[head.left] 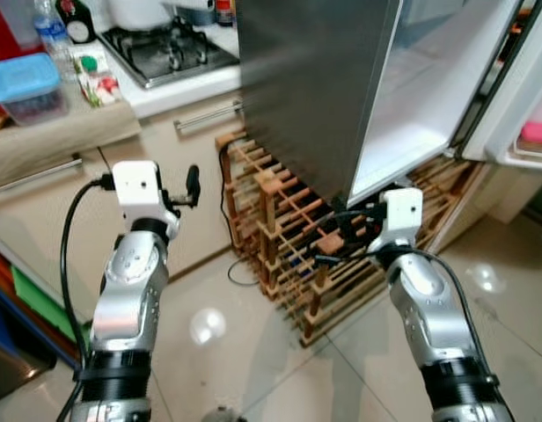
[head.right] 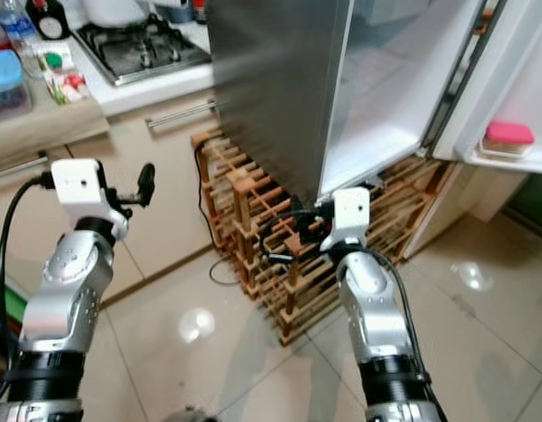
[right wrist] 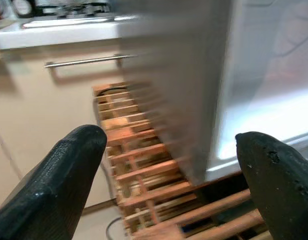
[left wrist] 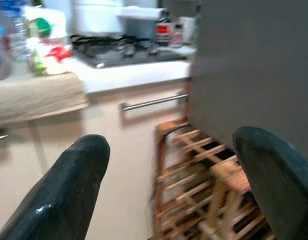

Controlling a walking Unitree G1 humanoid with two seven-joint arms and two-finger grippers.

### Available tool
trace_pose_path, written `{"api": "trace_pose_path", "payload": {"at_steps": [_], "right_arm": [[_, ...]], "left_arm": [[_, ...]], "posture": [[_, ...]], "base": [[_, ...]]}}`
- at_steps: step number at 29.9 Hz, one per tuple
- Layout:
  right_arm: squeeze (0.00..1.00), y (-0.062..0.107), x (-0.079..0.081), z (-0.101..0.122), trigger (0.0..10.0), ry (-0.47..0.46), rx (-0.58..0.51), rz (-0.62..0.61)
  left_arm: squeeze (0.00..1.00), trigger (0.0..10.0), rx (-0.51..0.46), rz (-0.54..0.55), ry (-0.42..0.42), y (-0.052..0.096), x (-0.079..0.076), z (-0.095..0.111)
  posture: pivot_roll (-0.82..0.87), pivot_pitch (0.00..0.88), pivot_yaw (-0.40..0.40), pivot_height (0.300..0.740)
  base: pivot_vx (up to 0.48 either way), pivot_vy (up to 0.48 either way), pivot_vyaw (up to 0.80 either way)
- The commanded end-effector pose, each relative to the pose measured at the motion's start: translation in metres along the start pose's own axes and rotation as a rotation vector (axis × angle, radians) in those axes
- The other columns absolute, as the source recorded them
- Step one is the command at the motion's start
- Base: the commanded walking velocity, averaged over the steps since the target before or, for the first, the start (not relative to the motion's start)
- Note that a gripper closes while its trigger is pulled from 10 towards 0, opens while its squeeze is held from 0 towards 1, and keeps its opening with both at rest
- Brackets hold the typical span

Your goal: Restocking fridge

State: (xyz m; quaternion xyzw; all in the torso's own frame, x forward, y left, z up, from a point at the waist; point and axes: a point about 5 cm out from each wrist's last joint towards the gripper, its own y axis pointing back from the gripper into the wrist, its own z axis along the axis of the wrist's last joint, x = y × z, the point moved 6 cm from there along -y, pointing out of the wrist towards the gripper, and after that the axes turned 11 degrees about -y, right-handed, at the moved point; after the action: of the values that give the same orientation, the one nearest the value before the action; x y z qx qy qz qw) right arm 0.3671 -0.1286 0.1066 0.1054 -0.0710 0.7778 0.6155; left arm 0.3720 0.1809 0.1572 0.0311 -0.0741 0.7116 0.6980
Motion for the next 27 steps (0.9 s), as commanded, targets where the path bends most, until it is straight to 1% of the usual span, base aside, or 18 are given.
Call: {"api": "trace_pose_path", "payload": {"at_steps": [1,2,7,10,14,15,16,17,18,20,22,24,27], "right_arm": [[0.0,-0.003,0.01,0.006,10.0,-0.014,-0.023,0.04],[0.0,-0.003,0.011,0.005,10.0,-0.017,-0.022,0.044],[0.0,-0.003,0.011,0.004,10.0,-0.02,-0.019,0.051],[0.0,-0.005,0.016,0.003,10.0,-0.019,-0.014,0.075],[0.0,-0.006,0.018,0.001,10.0,-0.029,-0.003,0.075],[0.0,-0.005,0.013,0.002,10.0,-0.034,-0.009,0.044],[0.0,-0.005,0.004,0.003,10.0,-0.025,-0.016,-0.008],[0.0,-0.005,-0.002,0.004,10.0,-0.021,-0.016,-0.041],[0.0,-0.003,-0.005,0.006,10.0,-0.019,-0.022,-0.042],[0.0,-0.001,-0.006,0.008,10.0,-0.026,-0.026,-0.024],[0.0,0.0,-0.01,0.01,10.0,-0.024,-0.034,-0.04],[0.0,-0.001,-0.011,0.012,10.0,-0.024,-0.039,-0.043],[0.0,-0.001,-0.01,0.015,10.0,-0.01,-0.044,-0.034]], "left_arm": [[0.0,10.0,0.02,0.002,-0.015,0.001,0.003,-0.006],[0.0,10.0,0.02,0.011,-0.026,0.001,0.005,-0.007],[0.0,10.0,0.013,0.015,-0.04,0.002,0.005,-0.006],[0.0,10.0,-0.009,-0.012,-0.062,0.003,-0.001,0.0],[0.0,10.0,0.005,-0.036,-0.062,0.002,-0.007,-0.002],[0.0,10.0,0.006,-0.041,-0.065,0.002,-0.009,-0.003],[0.0,10.0,0.007,-0.045,-0.074,0.001,-0.011,-0.004],[0.0,10.0,0.004,-0.047,-0.064,0.0,-0.012,-0.003],[0.0,10.0,0.002,-0.051,-0.056,0.001,-0.013,-0.002],[0.0,10.0,0.004,-0.05,-0.042,0.001,-0.013,-0.002],[0.0,10.0,0.007,-0.036,0.004,0.002,-0.01,-0.004],[0.0,10.0,0.005,-0.017,0.009,0.002,-0.007,-0.004],[0.0,10.0,-0.001,-0.014,0.025,0.004,-0.012,-0.004]], "posture": [[-0.08,0.0,0.045,0.74],[-0.08,0.0,0.045,0.74],[-0.07,0.0,0.043,0.74],[-0.07,0.0,0.043,0.74],[-0.07,0.0,0.032,0.74],[-0.07,0.0,0.026,0.74],[-0.07,0.0,0.024,0.74],[-0.07,0.0,0.023,0.74],[-0.07,0.0,0.024,0.74],[-0.07,0.0,0.026,0.74],[-0.08,0.0,0.027,0.74],[-0.08,0.0,0.024,0.74],[-0.09,0.0,0.01,0.74]], "base": [[0.0,0.0,0.44],[0.0,0.0,0.44],[0.0,0.0,0.44],[0.0,0.0,0.44],[0.0,0.0,0.44],[0.0,0.0,0.44],[0.0,0.0,0.0],[0.0,0.0,0.0],[0.0,0.0,0.0],[0.0,0.0,0.0],[0.0,0.0,0.64],[0.247,-0.379,0.59],[0.251,-0.406,0.52]]}}
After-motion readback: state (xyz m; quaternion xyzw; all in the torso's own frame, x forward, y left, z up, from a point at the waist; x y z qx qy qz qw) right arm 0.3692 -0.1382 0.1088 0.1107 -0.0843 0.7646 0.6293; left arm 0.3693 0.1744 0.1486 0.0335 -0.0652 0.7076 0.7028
